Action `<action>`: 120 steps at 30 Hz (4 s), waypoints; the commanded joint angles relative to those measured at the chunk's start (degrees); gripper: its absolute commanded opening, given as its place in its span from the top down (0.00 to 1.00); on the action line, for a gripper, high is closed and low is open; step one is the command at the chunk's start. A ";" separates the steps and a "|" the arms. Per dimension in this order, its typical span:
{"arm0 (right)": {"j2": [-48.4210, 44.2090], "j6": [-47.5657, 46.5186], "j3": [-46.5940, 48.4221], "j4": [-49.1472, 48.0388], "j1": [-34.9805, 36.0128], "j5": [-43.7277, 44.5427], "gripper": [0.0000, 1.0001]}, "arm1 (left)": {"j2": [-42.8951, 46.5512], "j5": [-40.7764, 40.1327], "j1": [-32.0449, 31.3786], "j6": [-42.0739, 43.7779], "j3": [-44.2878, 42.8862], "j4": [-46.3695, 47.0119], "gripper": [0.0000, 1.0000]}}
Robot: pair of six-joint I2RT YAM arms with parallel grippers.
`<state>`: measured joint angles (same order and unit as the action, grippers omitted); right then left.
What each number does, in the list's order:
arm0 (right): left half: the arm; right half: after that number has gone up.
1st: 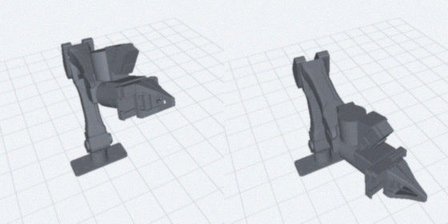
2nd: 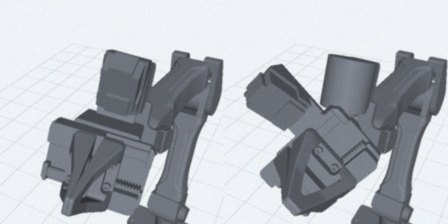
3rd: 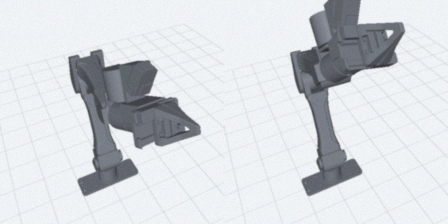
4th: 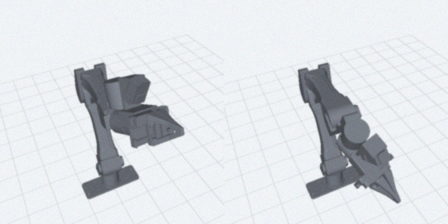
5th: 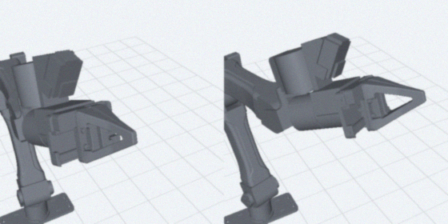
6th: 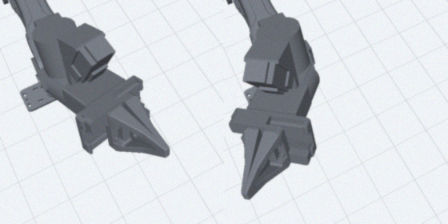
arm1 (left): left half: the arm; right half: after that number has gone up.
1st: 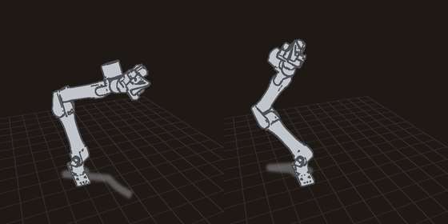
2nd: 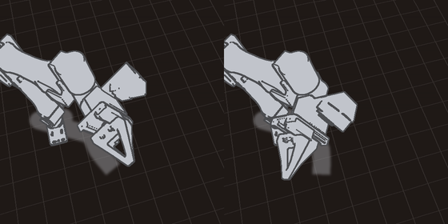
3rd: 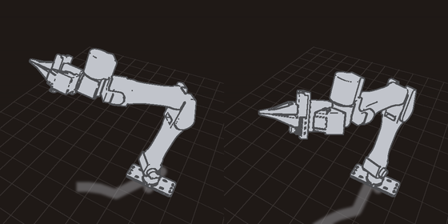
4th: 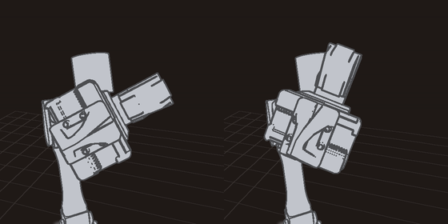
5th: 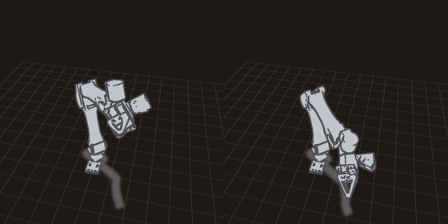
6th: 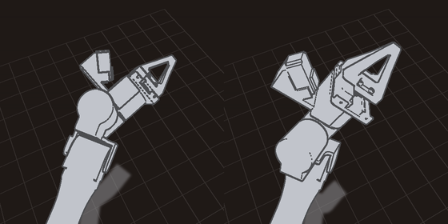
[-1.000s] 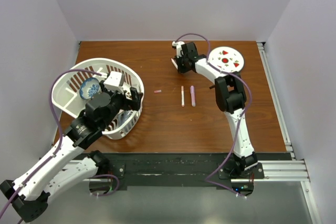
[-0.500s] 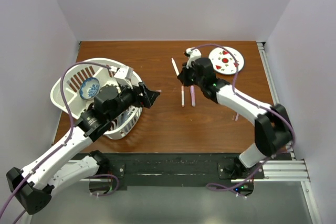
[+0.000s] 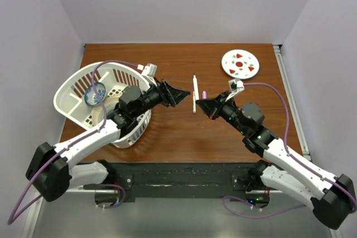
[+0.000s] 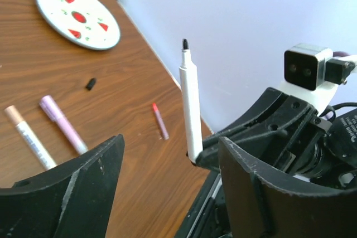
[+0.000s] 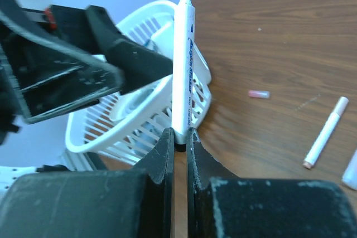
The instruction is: Insert the pens into the pen caps
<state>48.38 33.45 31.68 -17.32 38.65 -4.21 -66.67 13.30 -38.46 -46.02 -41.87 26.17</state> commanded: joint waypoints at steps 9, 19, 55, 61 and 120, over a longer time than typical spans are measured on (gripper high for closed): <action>-3.38 6.54 -1.97 -6.05 0.63 -5.19 1.00 | -5.75 7.00 -1.97 -2.41 -0.41 19.17 0.33; -3.73 8.21 -2.85 -8.25 0.98 -6.95 1.00 | -9.17 9.64 -2.32 -2.76 -1.99 21.02 0.45; 31.58 -0.06 24.37 33.59 -14.39 27.24 0.33 | 14.11 -10.40 -1.36 26.94 -9.46 -31.35 1.00; 47.05 -7.77 36.17 38.33 -19.13 27.95 0.34 | 17.80 -11.88 -1.36 32.83 -9.64 -37.68 1.00; 60.87 -39.86 48.47 45.44 -28.90 -1.24 0.29 | 23.34 -12.33 -1.27 34.15 -5.16 -37.69 1.00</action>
<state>110.13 -2.72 75.81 26.98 9.74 -7.33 -43.70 1.17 -39.88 -12.40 -47.00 -13.02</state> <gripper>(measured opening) 0.658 0.132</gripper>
